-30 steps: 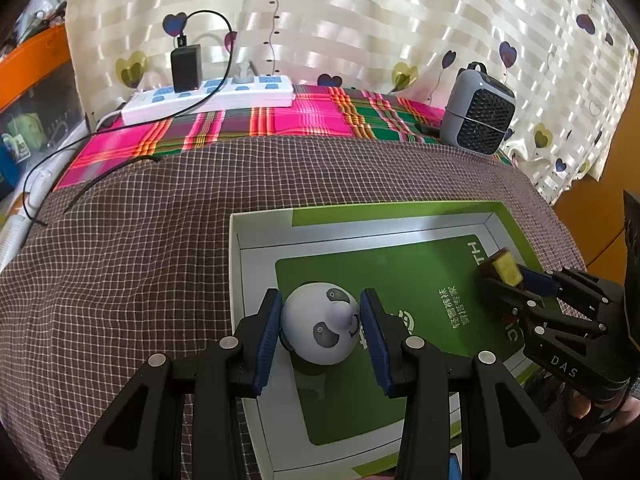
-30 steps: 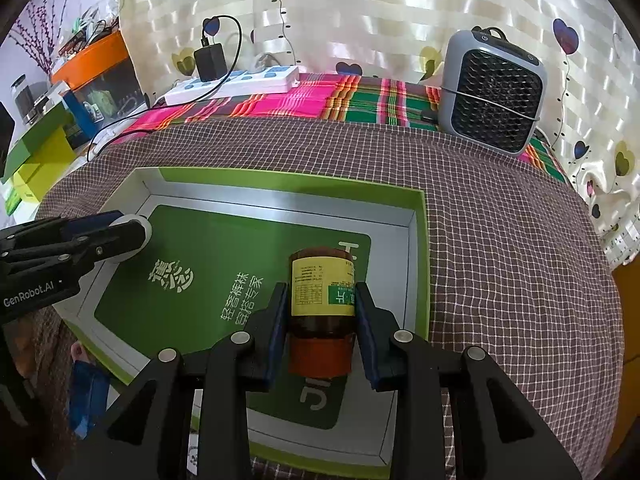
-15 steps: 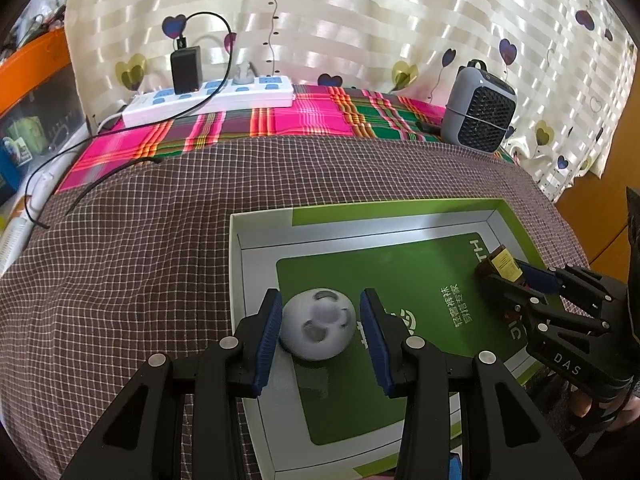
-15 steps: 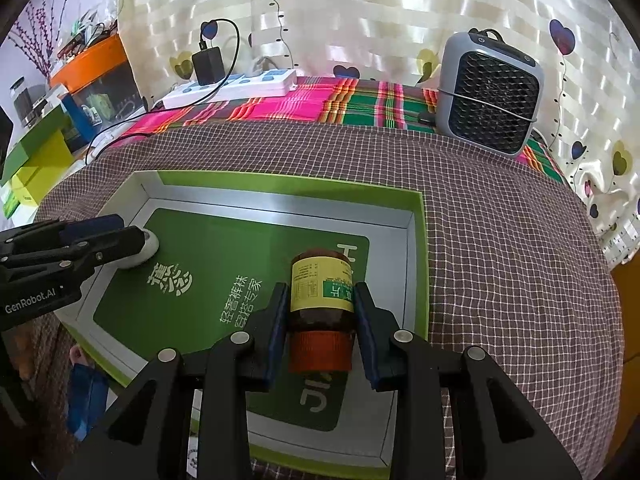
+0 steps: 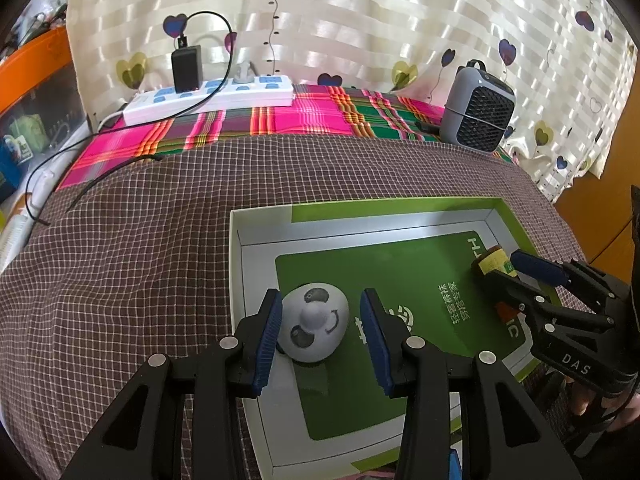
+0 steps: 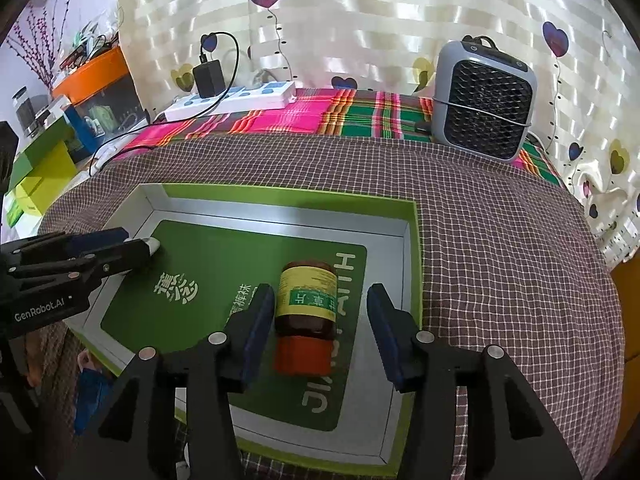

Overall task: Organize rigid objects
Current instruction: 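Carry the toy and jar into the green box, opening the right tool on the jar, then open the left tool to release the toy in the box, withdraw both tools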

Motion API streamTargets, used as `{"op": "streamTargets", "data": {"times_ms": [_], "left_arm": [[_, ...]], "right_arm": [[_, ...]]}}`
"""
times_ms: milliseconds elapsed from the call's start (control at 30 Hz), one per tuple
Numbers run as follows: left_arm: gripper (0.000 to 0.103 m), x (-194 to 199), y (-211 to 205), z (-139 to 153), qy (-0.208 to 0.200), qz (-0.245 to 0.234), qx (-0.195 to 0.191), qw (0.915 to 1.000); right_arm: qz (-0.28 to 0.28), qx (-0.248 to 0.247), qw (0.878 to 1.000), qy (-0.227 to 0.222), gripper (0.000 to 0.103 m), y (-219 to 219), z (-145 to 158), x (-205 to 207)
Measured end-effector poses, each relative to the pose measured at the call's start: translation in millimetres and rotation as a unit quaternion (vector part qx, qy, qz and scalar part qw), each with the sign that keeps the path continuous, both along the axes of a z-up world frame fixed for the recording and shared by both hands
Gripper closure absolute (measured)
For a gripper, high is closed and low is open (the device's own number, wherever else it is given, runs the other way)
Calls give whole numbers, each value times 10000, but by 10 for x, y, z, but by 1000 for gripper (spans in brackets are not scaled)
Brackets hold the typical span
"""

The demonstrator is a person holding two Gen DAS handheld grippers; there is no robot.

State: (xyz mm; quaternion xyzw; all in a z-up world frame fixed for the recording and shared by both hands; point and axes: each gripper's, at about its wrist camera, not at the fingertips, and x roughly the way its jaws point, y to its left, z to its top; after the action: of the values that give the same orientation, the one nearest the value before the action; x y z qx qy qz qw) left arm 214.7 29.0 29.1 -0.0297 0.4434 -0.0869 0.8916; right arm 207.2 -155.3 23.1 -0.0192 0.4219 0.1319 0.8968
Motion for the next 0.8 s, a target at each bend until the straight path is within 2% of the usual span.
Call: {"op": "streamTargets", "data": {"times_ms": [267,800], "left_arm": [[59,-107,13,82,-105,47,-24,9999],[58,-520,47,353,-442,54,-137,9989]], "right_arm": [[-16,121,9999,-47,53,-26,48,-66],[-63,271,9991,-308,53,-78,264,-401]]}}
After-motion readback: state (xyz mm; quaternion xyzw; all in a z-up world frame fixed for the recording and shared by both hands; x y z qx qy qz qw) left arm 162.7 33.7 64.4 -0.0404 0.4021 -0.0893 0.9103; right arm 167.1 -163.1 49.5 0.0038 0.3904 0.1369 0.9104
